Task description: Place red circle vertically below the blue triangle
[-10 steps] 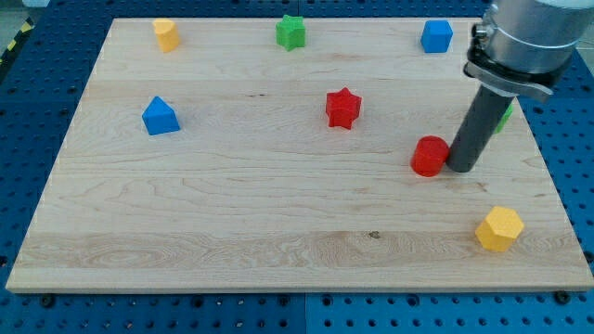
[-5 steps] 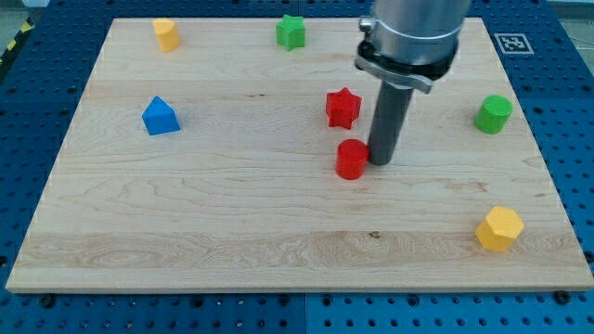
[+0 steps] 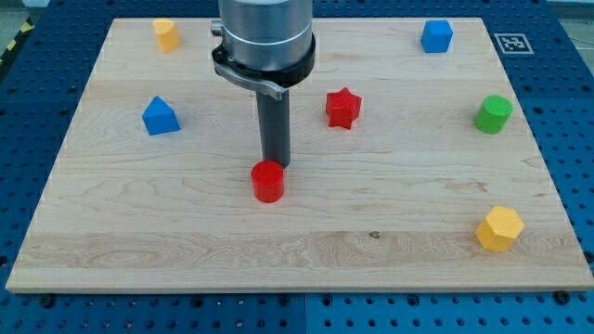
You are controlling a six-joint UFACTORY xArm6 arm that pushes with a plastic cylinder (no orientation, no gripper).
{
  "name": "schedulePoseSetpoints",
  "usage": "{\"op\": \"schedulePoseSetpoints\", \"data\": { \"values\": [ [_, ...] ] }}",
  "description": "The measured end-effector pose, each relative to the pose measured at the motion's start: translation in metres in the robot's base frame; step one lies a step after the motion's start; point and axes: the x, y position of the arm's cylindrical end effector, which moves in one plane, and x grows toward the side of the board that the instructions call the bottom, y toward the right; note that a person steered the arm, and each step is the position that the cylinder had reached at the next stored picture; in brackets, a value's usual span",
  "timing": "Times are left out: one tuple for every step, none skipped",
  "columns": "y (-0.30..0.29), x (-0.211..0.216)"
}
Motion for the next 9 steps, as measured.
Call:
{"op": "schedulePoseSetpoints", "data": {
  "values": [
    [0.000, 0.004],
    [0.000, 0.018],
    [0.000, 0.031],
    [0.012, 0.034],
    [-0.004, 0.044],
    [-0.021, 0.050],
    [-0.022, 0.053],
    [-0.003, 0.054],
    [-0.003, 0.068]
  ]
}}
